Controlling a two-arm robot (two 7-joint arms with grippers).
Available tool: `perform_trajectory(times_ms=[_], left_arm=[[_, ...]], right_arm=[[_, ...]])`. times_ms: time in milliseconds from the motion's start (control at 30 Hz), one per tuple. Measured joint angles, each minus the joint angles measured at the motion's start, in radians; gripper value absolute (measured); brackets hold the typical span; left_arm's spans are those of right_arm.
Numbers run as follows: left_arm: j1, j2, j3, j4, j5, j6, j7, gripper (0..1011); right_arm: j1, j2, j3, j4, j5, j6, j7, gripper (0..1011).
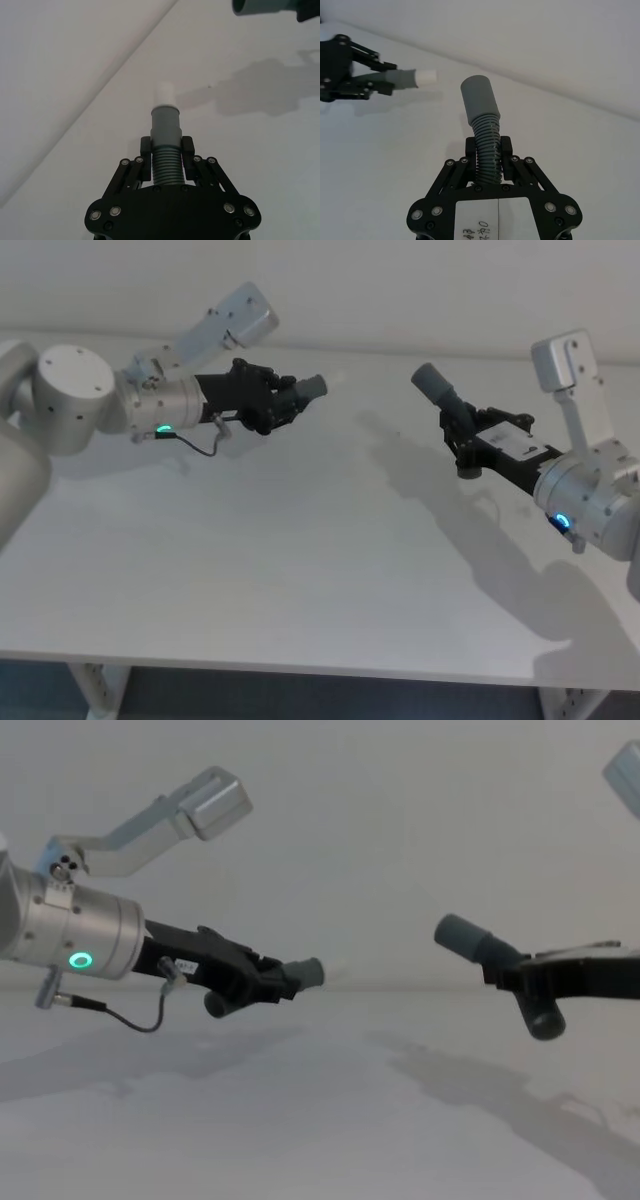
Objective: Use both hands to pick up one end of the pipe from the table, align the ends, and insert them.
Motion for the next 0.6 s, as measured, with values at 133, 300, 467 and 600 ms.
perform_trajectory(times_ms=[133, 300, 467, 600], left_arm=[[-0.015, 0.023, 0.01, 0.003, -0.003, -0.042, -0.056, 347], [-0.03, 0.052, 0.022, 0.01, -0.013, -0.094, -0.124, 347], [-0.039, 0.075, 0.03, 0.013, -0.022, -0.136, -0.181, 347], [-0.044, 0.091, 0.036, 0.013, -0.031, -0.167, -0.219, 347]], right_arm=[[-0.005, 0.03, -0.006, -0.02, 0.002, -0.044, 0.045, 274], [-0.01, 0.075, -0.017, -0.044, 0.006, -0.093, 0.11, 274], [-0.014, 0.116, -0.028, -0.062, 0.011, -0.124, 0.168, 274], [-0.015, 0.152, -0.039, -0.073, 0.016, -0.146, 0.221, 274]])
